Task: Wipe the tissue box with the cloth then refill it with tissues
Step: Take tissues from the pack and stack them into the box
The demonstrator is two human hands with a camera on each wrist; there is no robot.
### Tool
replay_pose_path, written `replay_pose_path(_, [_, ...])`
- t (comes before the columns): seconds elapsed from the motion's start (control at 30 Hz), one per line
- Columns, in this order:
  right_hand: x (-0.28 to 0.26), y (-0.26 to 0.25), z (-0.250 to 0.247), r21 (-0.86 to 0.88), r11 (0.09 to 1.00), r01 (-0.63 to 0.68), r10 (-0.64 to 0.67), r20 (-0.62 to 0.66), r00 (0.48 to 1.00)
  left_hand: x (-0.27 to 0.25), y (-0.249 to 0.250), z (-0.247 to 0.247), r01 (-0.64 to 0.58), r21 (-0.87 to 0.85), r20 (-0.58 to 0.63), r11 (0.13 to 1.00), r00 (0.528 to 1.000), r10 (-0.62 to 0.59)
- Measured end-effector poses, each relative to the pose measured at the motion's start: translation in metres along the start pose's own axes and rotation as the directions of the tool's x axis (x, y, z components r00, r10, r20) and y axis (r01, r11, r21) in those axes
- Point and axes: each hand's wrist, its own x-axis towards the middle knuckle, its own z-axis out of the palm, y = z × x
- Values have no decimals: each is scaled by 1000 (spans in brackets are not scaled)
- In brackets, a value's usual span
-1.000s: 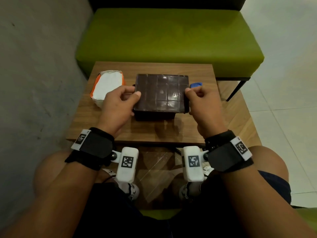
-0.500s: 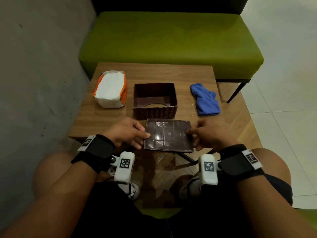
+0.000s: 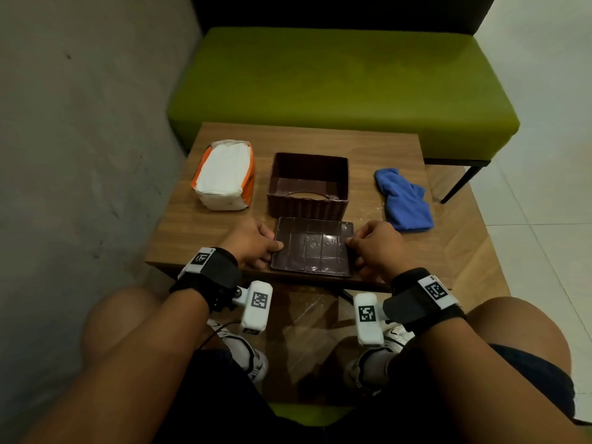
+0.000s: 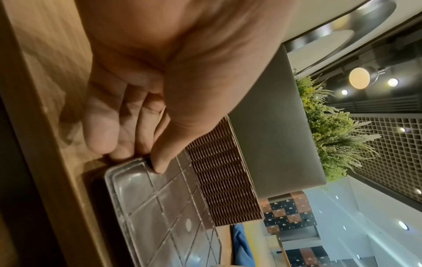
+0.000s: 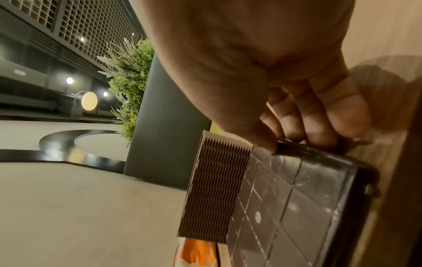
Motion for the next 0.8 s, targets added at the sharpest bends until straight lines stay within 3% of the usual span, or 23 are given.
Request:
replay_pose_path(0.23, [2,-1,4,-179,977,117,-134,-86,987,3,-1,2,23,20,-49,1000,999,-22])
replay_pose_path(0.4, [-14,-14,-2,-286,918,275,-347,-245,905,-10,6,-19,-9,9,-87,1000,996,10])
replay_pose_path(0.5, [-31,-50,0,-311,846,433,-483,-103,870,-15,23,-55,-130,-52,-198,990,973,118])
replay_pose_path(0.6, [-43,-105,13,-363,658,660,-676,101,730,-3,40,-101,-219,-127,-349,967,923,163])
replay_pose_path(0.7, [-34,-164,39,-389,488,782,-734,302,608,18,49,-134,-179,-97,-378,979,917,130])
replay_pose_path(0.8, [0,-207,69,-397,449,801,-716,377,588,40,53,-148,-69,-94,-324,993,945,35])
